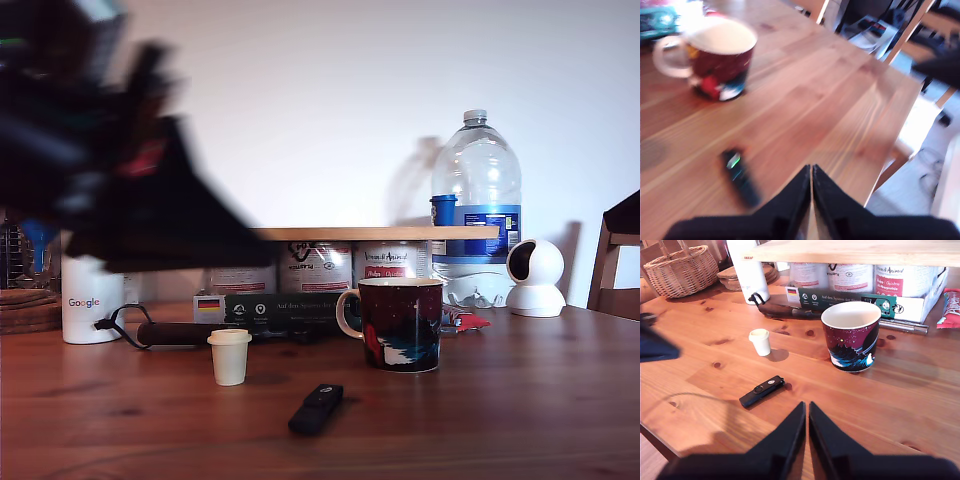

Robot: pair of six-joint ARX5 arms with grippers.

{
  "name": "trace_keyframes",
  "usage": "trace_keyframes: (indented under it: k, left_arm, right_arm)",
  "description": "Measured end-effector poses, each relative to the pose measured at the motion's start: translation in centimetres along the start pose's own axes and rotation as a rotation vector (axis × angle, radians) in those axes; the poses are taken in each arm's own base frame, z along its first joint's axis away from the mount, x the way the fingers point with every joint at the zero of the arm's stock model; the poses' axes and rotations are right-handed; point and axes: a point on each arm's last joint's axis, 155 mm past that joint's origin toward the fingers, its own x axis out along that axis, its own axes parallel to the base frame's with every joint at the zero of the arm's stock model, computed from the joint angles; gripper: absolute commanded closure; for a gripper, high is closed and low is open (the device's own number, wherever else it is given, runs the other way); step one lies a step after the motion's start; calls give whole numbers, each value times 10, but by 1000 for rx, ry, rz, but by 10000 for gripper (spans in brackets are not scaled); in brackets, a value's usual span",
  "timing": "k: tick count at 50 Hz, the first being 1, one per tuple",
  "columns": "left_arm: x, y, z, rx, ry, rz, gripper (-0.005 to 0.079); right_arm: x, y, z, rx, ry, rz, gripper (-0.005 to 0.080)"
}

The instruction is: Slide the USB stick to the left

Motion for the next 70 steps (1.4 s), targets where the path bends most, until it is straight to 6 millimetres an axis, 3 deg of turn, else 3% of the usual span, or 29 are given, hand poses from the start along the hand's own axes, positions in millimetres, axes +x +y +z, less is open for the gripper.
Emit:
trace_keyframes:
  k: [21, 31, 38, 48, 60, 70]
  left_arm:
    - [56, 18, 15, -193, 31, 100, 766]
    - [78, 27, -13, -213, 137, 166, 766]
    - [87, 39, -31, -213, 194, 237, 766]
    - [97, 47, -32, -209, 216, 288, 766]
    - [99, 61, -55, -218, 289, 353, 766]
    - [97, 64, -55, -226, 294, 371, 766]
  right_arm:
    - [0, -5, 0, 0, -1, -27, 763]
    - [0, -6, 0, 0, -2, -30, 763]
    - [0, -6, 0, 0, -2, -31, 763]
    - [0, -6, 0, 0, -2, -31, 763]
    - [0, -6, 0, 0, -2, -31, 763]
    - [0, -6, 0, 0, -2, -31, 763]
